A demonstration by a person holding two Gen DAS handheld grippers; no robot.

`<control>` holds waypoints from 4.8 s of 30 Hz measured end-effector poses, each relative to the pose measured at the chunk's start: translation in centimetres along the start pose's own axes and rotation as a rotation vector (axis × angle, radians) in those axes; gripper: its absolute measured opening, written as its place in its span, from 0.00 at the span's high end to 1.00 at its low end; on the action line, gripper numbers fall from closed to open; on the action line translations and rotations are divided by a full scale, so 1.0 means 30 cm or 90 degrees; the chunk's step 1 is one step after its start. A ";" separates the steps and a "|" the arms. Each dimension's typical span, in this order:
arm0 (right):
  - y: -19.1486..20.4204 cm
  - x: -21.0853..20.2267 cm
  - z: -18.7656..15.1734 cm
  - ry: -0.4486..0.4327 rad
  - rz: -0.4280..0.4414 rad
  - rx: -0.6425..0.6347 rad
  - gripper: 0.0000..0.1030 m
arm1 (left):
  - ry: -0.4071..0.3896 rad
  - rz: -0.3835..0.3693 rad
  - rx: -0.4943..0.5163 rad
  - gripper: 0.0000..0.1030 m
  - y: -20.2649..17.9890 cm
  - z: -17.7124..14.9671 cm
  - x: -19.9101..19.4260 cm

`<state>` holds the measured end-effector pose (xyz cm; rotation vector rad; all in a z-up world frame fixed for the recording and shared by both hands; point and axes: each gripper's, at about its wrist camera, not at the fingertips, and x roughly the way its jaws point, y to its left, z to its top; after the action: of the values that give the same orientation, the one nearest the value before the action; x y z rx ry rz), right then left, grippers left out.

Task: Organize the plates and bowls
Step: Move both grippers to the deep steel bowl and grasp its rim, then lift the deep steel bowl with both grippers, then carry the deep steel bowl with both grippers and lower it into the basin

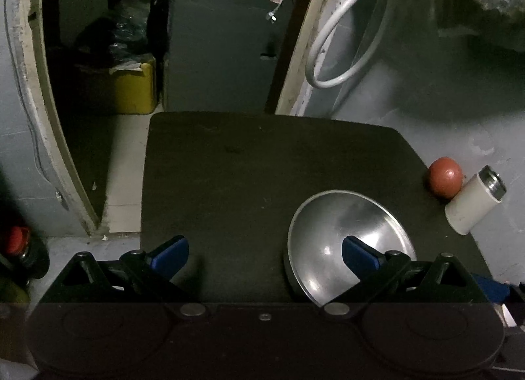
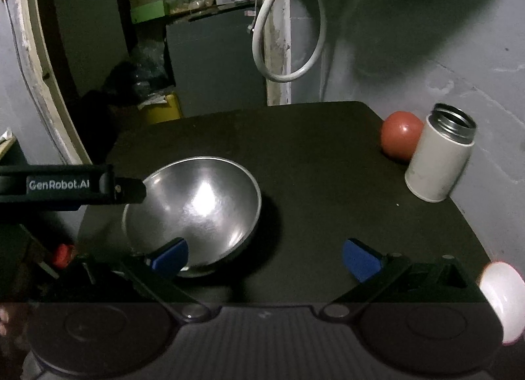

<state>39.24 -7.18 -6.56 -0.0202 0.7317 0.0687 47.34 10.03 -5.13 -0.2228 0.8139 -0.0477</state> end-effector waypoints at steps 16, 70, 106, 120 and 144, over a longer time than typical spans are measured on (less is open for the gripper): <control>0.002 0.120 0.018 0.037 0.028 0.006 0.19 | 0.033 -0.022 0.010 0.36 -0.018 -0.026 0.080; -0.627 -0.590 -0.406 0.013 0.079 0.126 0.70 | 0.068 -0.188 0.123 0.88 -0.727 -0.398 -0.359; -0.645 -0.648 -0.659 0.172 0.167 0.084 0.67 | 0.264 -0.095 0.170 0.82 -0.712 -0.731 -0.396; -0.571 -0.610 -0.646 0.198 0.213 0.022 0.62 | 0.286 -0.050 0.126 0.79 -0.630 -0.751 -0.422; -0.657 -0.625 -0.623 0.145 0.191 0.069 0.05 | 0.247 -0.046 0.113 0.11 -0.599 -0.672 -0.541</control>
<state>14.23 -28.66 -8.04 0.1892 0.9606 0.3177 22.35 -9.03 -3.06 -0.0737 1.1812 -0.2353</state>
